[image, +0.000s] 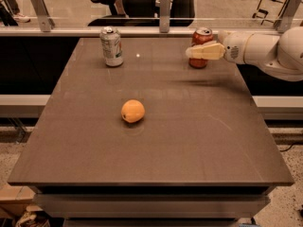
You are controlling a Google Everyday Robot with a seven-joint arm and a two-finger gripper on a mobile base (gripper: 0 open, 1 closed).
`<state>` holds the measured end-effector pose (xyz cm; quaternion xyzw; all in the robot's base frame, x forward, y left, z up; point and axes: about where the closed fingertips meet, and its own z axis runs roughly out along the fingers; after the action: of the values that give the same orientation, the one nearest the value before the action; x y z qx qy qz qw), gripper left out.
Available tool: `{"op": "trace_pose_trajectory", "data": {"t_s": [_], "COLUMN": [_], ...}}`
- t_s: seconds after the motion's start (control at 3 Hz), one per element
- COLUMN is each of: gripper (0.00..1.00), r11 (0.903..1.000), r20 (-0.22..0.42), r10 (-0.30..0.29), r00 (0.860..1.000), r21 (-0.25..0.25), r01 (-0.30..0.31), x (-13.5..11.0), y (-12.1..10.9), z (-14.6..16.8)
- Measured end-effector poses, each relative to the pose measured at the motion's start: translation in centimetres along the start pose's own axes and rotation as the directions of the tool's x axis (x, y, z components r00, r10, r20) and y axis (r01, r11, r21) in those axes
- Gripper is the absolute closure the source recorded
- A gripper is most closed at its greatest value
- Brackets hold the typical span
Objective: Move coke can near orange
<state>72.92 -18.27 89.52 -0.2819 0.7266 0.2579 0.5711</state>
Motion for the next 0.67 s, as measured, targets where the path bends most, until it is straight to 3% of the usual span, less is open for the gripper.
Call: {"op": "trace_pose_trajectory", "data": {"t_s": [0.67], "gripper": [0.0], "r11": [0.9995], "r20": [0.02], "r10": [-0.008], "r00": [1.0], "r21": [-0.031], "r01": [0.009], "x": [-0.12], "y": [0.43], "z": [1.68]}}
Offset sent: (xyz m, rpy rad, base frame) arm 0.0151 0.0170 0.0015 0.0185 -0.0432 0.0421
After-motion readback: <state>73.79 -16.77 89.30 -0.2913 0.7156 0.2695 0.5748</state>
